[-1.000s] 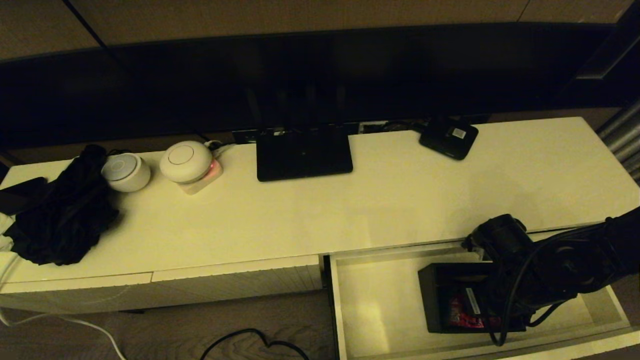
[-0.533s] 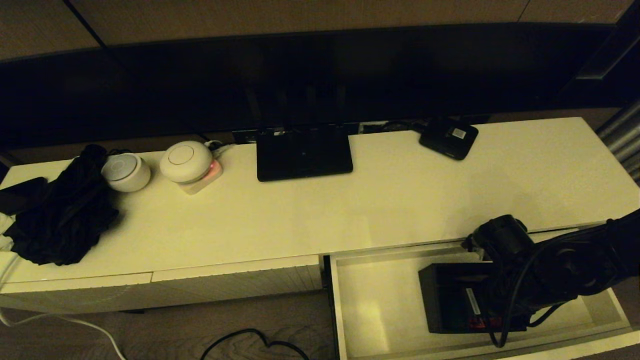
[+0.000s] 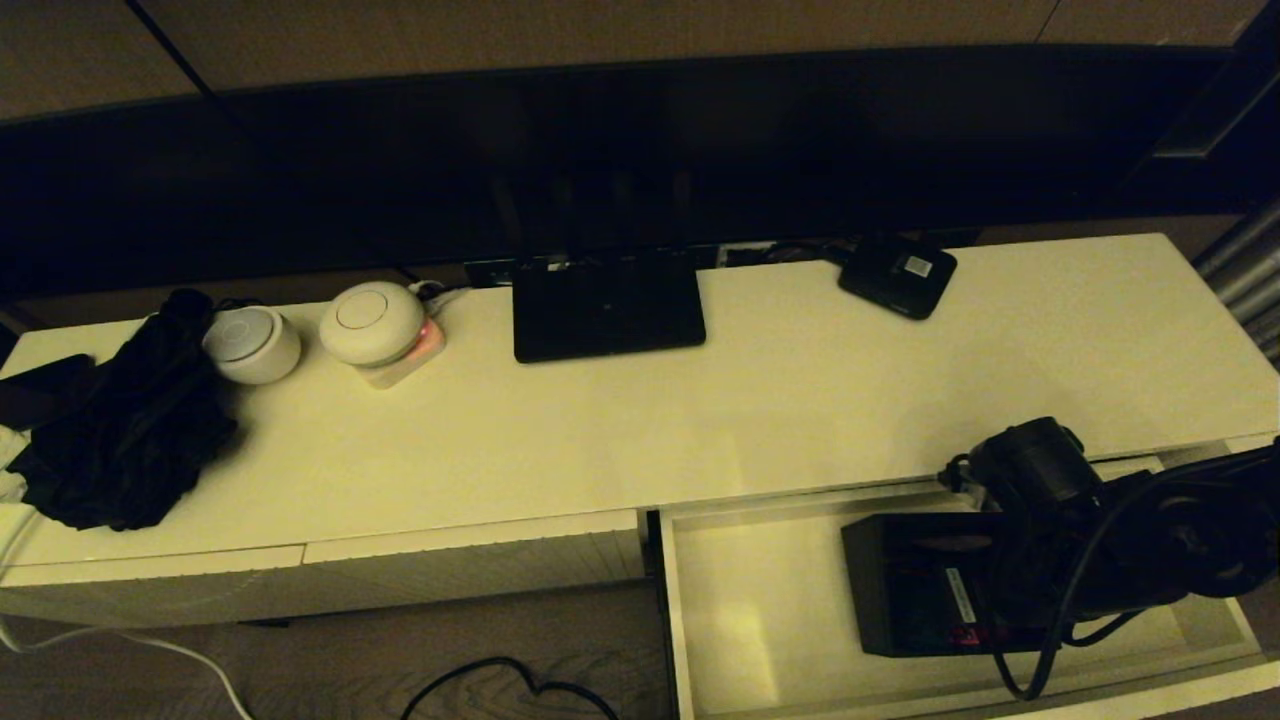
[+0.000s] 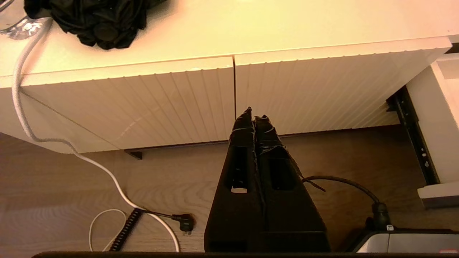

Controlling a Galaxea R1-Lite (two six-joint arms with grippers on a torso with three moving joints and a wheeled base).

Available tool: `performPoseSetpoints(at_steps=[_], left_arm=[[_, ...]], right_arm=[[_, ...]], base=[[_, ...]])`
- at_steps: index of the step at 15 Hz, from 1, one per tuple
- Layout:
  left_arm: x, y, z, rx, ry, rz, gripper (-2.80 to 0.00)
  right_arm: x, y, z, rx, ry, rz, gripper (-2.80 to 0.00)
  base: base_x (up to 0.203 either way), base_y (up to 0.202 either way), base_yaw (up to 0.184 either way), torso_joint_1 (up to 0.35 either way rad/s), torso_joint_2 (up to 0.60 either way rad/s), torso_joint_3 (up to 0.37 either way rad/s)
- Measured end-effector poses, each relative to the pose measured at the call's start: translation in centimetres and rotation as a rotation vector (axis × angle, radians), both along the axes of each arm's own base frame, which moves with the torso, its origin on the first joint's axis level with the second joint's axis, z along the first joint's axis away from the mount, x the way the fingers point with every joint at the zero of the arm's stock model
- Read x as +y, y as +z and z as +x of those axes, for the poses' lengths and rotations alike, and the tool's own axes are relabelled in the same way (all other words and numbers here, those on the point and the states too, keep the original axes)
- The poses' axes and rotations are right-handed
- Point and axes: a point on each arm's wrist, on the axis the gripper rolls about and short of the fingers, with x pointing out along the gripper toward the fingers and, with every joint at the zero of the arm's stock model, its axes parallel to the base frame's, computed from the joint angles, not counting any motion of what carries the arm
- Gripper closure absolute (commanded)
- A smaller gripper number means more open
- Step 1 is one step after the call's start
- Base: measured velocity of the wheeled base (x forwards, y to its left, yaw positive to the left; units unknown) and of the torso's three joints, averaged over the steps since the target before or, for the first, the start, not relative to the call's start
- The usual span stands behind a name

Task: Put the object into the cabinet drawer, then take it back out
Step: Take the storage box out of the drawer and put it on the table

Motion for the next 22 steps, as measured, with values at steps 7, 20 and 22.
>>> performPoseSetpoints(at_steps=[7,20,22], left_arm=[[0.0,0.0,0.0,0.0,0.0,0.0,0.0],[0.0,0.0,0.0,0.0,0.001,0.0,0.0],[0.0,0.0,0.0,0.0,0.001,0.0,0.0]], right_arm=[[-0.4,1.3,-1.9,-0.032,0.031,-0.012,0.0],[-1.8,4.8,-6.5,-0.049,0.074,-0.051,0.0],[-1.9,5.3,-7.0,-0.042,0.074,-0.054,0.0]], base=[[0.0,0.0,0.0,0.0,0.0,0.0],[0.0,0.0,0.0,0.0,0.0,0.0],[0.0,0.0,0.0,0.0,0.0,0.0]])
